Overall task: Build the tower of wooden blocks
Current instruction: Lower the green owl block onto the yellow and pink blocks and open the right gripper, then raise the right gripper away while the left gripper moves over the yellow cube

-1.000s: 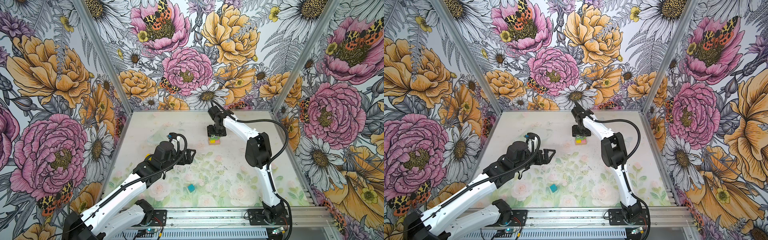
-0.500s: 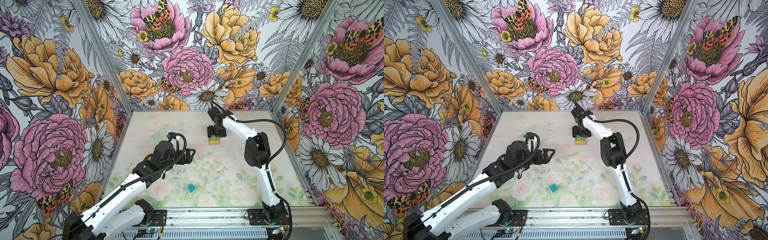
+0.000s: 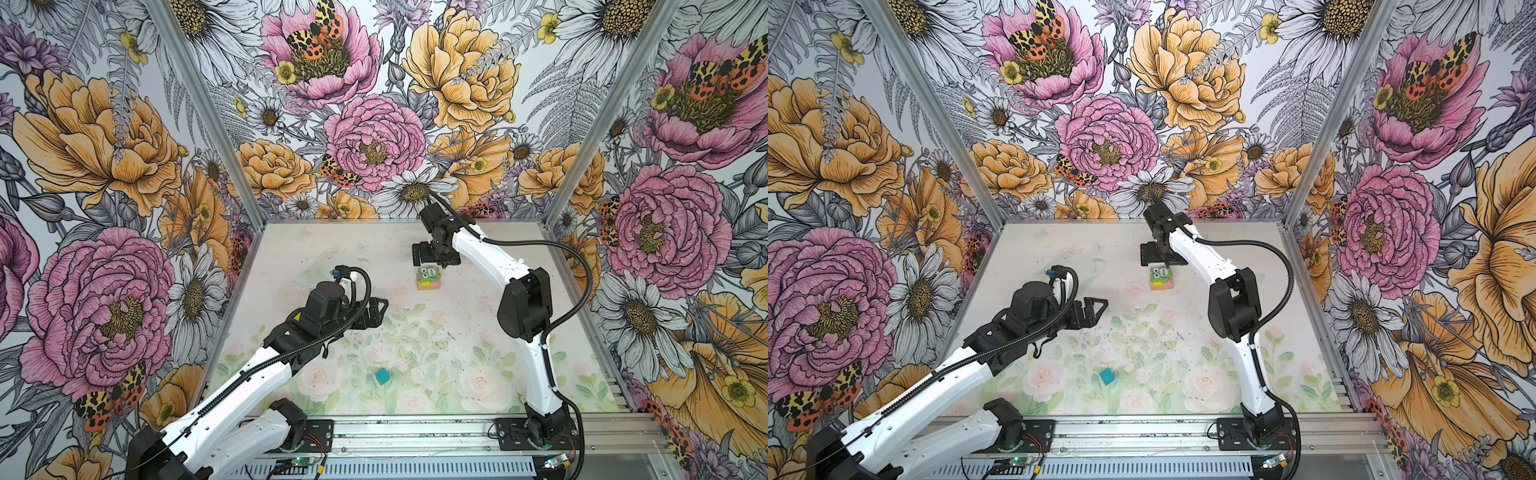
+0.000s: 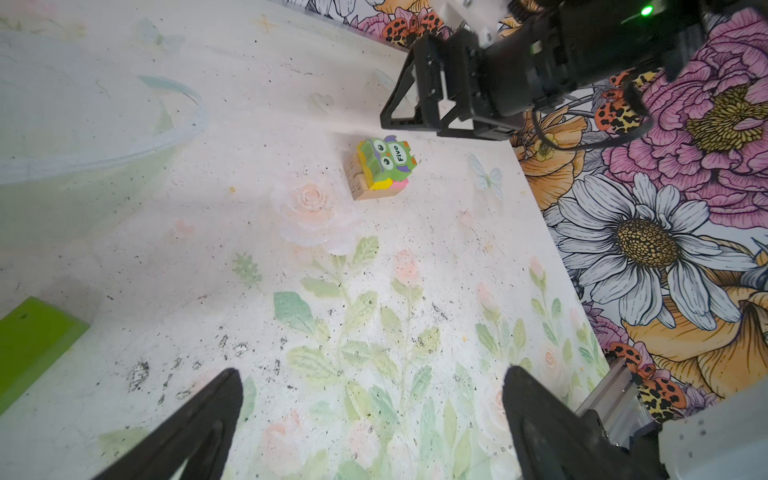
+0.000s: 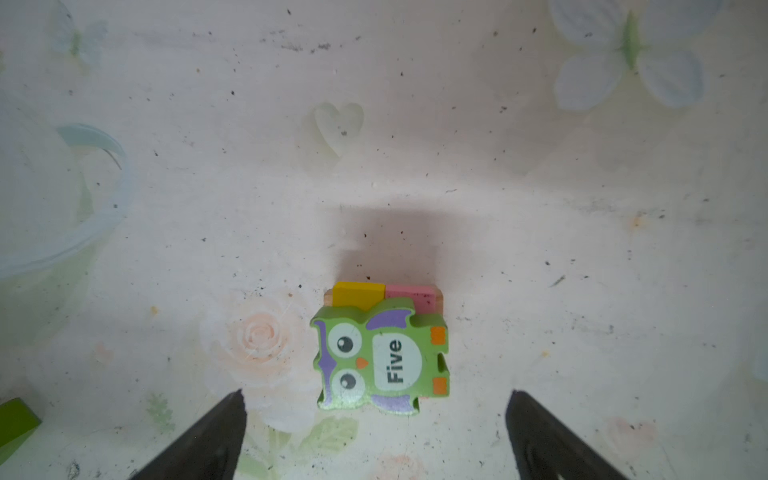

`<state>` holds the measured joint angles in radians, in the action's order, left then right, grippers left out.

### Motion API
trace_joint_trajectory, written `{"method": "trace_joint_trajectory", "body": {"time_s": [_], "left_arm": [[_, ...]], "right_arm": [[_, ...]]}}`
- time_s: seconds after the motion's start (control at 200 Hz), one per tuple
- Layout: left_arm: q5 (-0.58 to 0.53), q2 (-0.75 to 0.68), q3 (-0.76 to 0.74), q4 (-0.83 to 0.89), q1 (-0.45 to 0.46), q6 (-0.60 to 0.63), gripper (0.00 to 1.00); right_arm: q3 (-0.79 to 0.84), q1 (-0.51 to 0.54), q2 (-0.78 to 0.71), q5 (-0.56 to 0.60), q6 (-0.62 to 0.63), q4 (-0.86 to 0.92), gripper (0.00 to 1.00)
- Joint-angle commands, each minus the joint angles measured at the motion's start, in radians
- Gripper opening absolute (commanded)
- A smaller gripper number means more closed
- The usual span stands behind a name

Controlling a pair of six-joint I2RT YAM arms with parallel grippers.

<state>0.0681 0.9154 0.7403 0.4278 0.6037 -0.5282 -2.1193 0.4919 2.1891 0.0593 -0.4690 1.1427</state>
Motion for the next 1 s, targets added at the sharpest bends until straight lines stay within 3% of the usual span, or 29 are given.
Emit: {"method": "trace_joint_trajectory", "body": {"time_s": [0.0,0.18,0.34,0.535,0.865,0.996], "left_arm": [[-0.058,-0.051,0.032,0.081,-0.012,-0.002,0.99],[-0.138,-0.124,0.014,0.178,-0.017,-0.061,0.99],[-0.322,-0.143,0.026,0.279,-0.025,-0.113,0.99],[-0.373,-0.061,0.05,0.321,-0.144,-0.145,0.97],[-0.397,-0.015,0.009,0.318,-0.348,-0.205,0.93],[-0.38,0.018,-0.014,0.309,-0.431,-0.216,0.92]], "right_arm": [[0.09,0.04,-0.12,0.051,0.015,-0.02,1.0],[0.414,0.056,-0.321,0.001,-0.015,-0.199,0.96],[0.619,0.055,-0.448,-0.043,-0.017,-0.289,0.85],[0.801,0.056,-0.56,-0.166,-0.025,-0.389,0.83],[0.93,0.056,-0.645,-0.209,-0.021,-0.449,0.83],[0.929,0.057,-0.664,-0.233,-0.014,-0.451,0.96]]}}
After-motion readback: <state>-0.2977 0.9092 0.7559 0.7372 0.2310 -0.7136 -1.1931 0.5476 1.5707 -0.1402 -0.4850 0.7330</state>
